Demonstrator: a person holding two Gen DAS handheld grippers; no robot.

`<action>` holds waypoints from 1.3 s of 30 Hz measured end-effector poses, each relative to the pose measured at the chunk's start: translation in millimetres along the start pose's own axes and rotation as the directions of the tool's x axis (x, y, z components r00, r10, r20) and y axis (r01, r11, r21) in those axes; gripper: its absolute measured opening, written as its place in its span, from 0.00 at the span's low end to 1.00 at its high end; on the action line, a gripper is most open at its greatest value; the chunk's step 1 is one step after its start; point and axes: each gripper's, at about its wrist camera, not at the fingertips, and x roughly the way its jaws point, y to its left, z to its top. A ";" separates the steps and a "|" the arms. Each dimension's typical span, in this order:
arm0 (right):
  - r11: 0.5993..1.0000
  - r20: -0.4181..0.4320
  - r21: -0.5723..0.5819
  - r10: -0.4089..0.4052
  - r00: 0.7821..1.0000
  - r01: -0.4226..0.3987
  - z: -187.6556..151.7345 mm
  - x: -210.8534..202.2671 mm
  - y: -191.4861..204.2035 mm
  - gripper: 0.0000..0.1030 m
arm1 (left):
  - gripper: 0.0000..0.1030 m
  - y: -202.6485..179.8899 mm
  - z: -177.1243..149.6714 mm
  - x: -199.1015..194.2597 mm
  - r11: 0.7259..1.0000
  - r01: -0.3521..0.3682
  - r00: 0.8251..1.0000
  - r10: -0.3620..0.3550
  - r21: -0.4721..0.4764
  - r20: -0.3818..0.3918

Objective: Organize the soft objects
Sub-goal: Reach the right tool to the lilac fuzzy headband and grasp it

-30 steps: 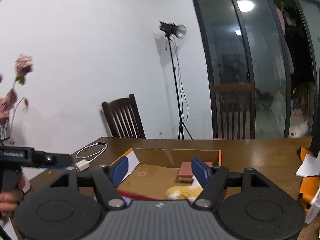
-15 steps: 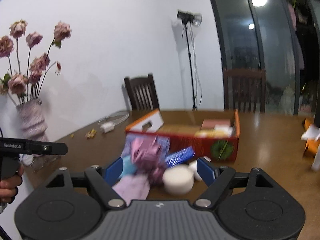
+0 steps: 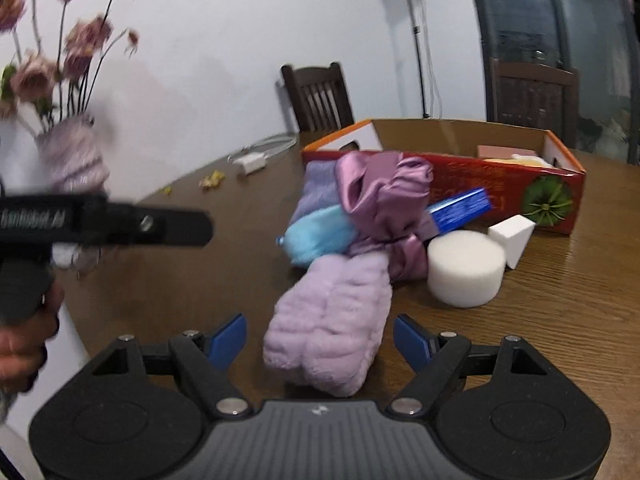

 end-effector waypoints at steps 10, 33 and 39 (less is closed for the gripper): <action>0.975 0.038 0.121 -0.192 0.981 0.186 0.2 -54.3 -81.6 0.70 | 0.98 -9.3 1.2 28.6 1.000 0.022 0.998 -0.022 0.000 -0.062; 0.932 0.008 0.361 -0.041 0.999 0.035 -4.4 -18.2 -92.1 0.50 | 0.54 -28.8 -11.5 87.6 0.942 0.278 0.931 -0.312 -0.187 -0.191; 0.942 0.003 0.335 -0.026 1.000 0.024 -4.1 -16.1 -87.2 0.35 | 0.28 -39.1 -13.5 89.6 0.937 0.315 0.916 -0.342 -0.152 -0.211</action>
